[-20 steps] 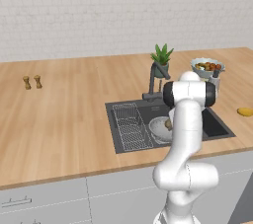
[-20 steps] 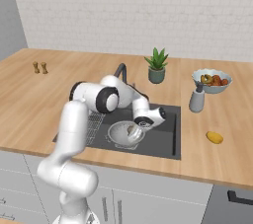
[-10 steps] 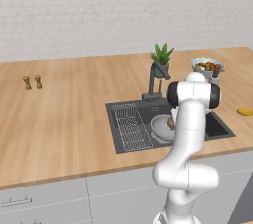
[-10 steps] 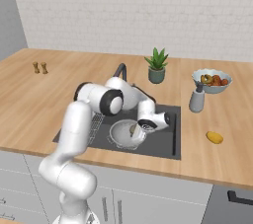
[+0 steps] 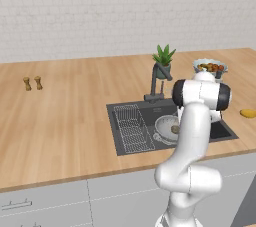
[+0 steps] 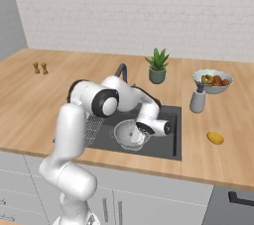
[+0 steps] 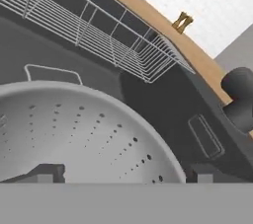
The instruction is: Put the colander in the sink, put the mango, kiwi in the colander, and turn on the sink faucet and pour water over the colander.
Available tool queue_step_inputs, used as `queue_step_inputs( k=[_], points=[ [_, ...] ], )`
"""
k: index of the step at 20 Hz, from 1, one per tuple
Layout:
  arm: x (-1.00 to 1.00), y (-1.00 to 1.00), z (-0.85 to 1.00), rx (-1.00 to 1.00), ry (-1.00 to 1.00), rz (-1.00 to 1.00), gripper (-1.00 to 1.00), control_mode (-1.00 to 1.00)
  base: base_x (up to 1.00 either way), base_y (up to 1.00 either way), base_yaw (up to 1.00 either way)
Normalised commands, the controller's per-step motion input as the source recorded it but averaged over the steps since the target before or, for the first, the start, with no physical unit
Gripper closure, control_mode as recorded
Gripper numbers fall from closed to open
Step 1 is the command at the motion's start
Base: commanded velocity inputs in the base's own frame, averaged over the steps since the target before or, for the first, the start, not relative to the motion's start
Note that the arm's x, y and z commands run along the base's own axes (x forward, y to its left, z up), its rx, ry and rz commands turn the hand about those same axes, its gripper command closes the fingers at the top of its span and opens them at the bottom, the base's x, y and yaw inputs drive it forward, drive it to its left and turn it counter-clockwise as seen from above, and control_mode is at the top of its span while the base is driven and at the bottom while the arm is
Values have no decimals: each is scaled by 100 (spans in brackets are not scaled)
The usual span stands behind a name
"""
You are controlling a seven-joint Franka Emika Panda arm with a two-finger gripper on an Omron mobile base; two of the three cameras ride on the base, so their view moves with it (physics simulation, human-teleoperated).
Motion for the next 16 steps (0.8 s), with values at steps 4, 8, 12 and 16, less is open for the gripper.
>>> queue_step_inputs(
  k=[4,8,12,16],
  points=[
    [0,0,99,0,-20,1,-100,-100,0,0,0],
    [-9,-13,100,0,-3,1,-100,-100,0,0,0],
    [-43,-39,73,-8,5,0,-100,-100,0,0,0],
    [-60,-57,55,-22,7,-3,-100,-100,0,0,0]
  ],
)
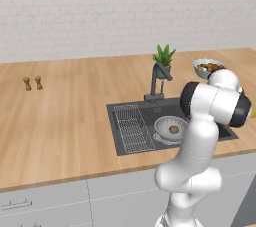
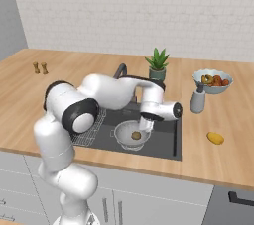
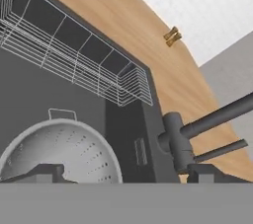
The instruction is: Put the colander in the sink, put the mango, kiwi in the colander, and turn on the sink faucet and pour water over the colander.
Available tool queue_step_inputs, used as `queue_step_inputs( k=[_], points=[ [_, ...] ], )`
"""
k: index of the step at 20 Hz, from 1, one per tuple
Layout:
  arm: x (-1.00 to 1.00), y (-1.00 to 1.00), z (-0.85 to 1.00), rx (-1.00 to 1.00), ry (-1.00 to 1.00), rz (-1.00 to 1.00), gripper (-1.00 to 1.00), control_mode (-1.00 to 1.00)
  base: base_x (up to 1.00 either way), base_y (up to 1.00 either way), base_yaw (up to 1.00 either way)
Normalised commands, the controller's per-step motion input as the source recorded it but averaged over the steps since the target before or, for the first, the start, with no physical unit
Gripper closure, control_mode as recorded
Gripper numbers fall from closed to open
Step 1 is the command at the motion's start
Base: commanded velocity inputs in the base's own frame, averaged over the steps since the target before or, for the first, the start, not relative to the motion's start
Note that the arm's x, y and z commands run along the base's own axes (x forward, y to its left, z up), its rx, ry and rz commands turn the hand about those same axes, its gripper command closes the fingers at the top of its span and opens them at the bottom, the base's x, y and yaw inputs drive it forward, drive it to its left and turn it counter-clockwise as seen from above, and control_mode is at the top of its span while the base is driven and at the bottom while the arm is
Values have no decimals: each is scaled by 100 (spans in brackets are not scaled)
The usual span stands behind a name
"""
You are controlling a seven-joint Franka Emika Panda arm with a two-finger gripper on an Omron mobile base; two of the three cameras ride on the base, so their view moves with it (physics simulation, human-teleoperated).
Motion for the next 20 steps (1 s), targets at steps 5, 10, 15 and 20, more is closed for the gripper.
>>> queue_step_inputs(
  k=[5,10,15,20],
  points=[
    [-74,-57,55,-29,0,-1,-100,-100,0,0,0],
    [-89,-53,54,-31,0,0,-100,-100,0,0,0],
    [-68,-48,37,-36,1,0,-100,-100,0,0,0],
    [-8,-50,0,-30,17,0,-100,-100,0,0,0]
  ],
)
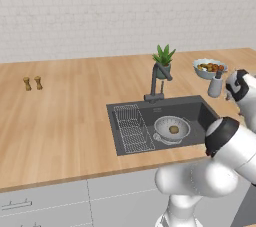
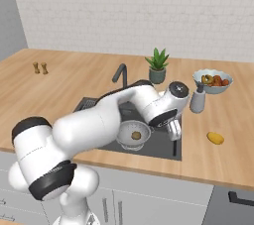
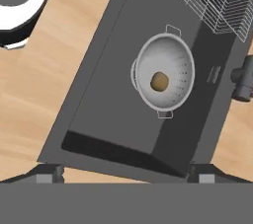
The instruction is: Put the colander in the sink, put the mango, kiwi in the colander, and turn on the sink faucet and pour water over the colander.
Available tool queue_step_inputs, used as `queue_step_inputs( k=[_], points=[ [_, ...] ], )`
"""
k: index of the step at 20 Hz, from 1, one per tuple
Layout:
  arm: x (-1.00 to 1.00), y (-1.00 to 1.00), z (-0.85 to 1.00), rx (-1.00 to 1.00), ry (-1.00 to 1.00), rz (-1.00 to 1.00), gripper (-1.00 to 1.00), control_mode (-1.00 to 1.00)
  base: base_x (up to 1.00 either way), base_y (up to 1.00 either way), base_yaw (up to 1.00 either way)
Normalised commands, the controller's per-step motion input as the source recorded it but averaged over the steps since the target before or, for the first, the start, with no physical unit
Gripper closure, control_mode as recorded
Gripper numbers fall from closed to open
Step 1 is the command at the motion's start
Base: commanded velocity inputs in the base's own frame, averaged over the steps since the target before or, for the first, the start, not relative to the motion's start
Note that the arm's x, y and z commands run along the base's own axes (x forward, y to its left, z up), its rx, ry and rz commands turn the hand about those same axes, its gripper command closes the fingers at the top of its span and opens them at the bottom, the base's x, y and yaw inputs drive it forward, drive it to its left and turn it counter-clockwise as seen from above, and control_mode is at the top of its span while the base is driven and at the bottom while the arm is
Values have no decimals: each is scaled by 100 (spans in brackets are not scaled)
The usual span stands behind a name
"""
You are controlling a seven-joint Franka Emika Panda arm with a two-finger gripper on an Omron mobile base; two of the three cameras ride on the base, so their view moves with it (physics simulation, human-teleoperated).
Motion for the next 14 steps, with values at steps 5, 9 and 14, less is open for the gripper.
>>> queue_step_inputs(
  k=[5,9,14],
  points=[
    [1,-51,-9,-9,8,0,-100,-100,0,0,0],
    [0,-72,-13,0,2,0,-100,-100,0,0,0],
    [0,-95,-20,8,10,-13,-100,-100,0,0,0]
  ],
)
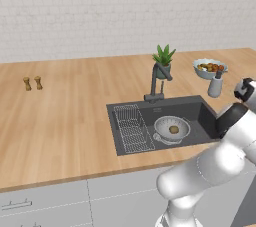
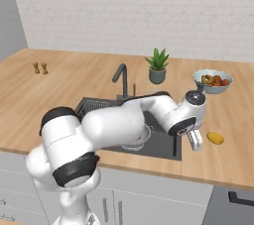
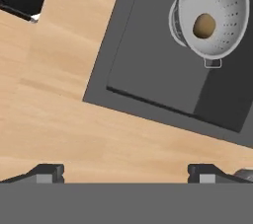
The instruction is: Put the colander in the sink, put the mango, kiwi in the colander, and turn on the sink faucet and pour water over the colander.
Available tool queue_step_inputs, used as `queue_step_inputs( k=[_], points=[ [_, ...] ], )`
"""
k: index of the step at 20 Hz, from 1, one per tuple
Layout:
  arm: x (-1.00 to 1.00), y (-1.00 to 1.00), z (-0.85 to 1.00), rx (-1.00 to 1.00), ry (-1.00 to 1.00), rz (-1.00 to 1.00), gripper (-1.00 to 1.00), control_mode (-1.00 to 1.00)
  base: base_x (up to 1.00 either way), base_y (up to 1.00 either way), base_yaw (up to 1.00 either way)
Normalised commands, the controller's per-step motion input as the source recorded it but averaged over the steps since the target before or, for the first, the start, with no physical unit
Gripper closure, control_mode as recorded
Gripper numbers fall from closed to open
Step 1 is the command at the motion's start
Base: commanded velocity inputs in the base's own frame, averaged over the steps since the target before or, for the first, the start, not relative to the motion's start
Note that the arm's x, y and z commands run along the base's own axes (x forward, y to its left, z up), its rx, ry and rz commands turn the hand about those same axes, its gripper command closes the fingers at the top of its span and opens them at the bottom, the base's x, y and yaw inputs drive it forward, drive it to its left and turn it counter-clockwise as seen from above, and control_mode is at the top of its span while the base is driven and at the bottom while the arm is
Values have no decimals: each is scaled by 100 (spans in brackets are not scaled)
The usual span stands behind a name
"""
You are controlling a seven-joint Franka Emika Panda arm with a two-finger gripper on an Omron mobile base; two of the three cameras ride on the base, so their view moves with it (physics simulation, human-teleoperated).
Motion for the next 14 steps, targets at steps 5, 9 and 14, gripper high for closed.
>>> queue_step_inputs(
  k=[5,9,14],
  points=[
    [1,-72,-25,18,1,-17,-100,-100,0,0,0],
    [18,-36,-27,14,-17,-6,-100,-100,0,0,0],
    [28,-28,-19,9,-20,-1,-100,-100,0,0,0]
  ],
)
